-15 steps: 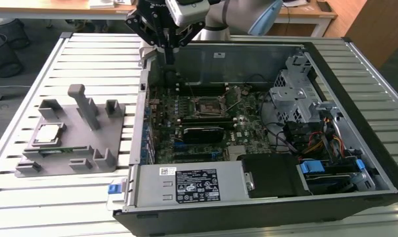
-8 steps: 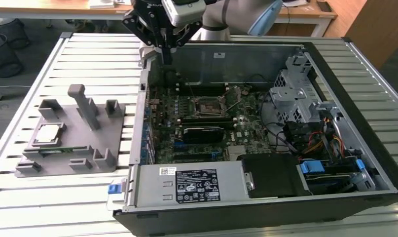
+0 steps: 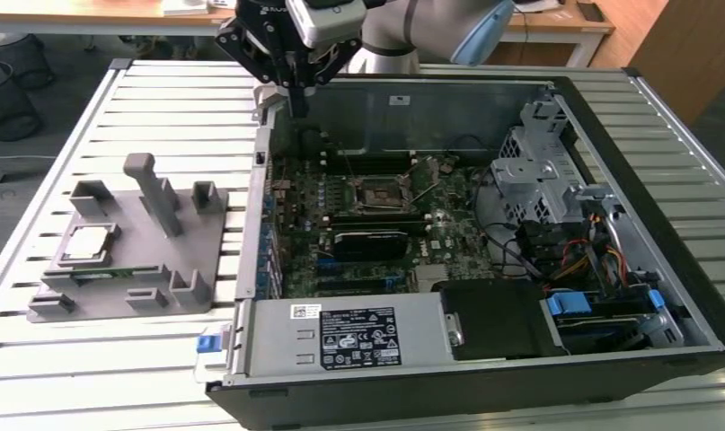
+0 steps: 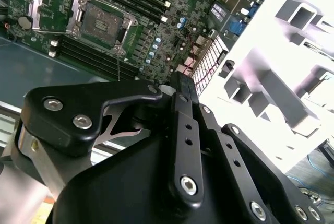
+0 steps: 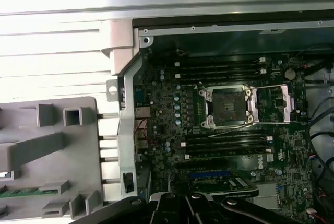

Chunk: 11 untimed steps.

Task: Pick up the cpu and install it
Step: 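Reach for the cpu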

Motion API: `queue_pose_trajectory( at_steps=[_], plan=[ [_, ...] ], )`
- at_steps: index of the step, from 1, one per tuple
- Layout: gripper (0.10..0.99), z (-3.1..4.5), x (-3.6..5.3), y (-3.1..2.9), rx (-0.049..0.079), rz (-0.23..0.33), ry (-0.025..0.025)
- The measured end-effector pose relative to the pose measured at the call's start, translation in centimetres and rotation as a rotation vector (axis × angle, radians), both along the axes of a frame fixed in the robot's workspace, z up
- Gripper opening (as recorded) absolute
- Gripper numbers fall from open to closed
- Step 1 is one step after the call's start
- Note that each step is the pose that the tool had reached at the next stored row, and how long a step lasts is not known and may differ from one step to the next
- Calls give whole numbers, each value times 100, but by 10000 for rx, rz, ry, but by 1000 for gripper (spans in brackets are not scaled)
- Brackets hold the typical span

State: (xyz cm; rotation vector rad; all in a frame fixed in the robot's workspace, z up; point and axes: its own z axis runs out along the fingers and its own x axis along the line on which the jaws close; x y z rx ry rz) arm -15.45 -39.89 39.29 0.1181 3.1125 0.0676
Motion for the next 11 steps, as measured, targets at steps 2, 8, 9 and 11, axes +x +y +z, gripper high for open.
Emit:
queue_pose_trajectory(
  at_steps=[2, 8, 9, 11],
  plan=[
    [106, 0, -18, 0, 1, 1, -1],
    [106, -1, -74, 0, 1, 1, 0],
    [106, -1, -83, 0, 0, 1, -1],
    [106, -1, -102, 0, 0, 1, -1]
  ],
)
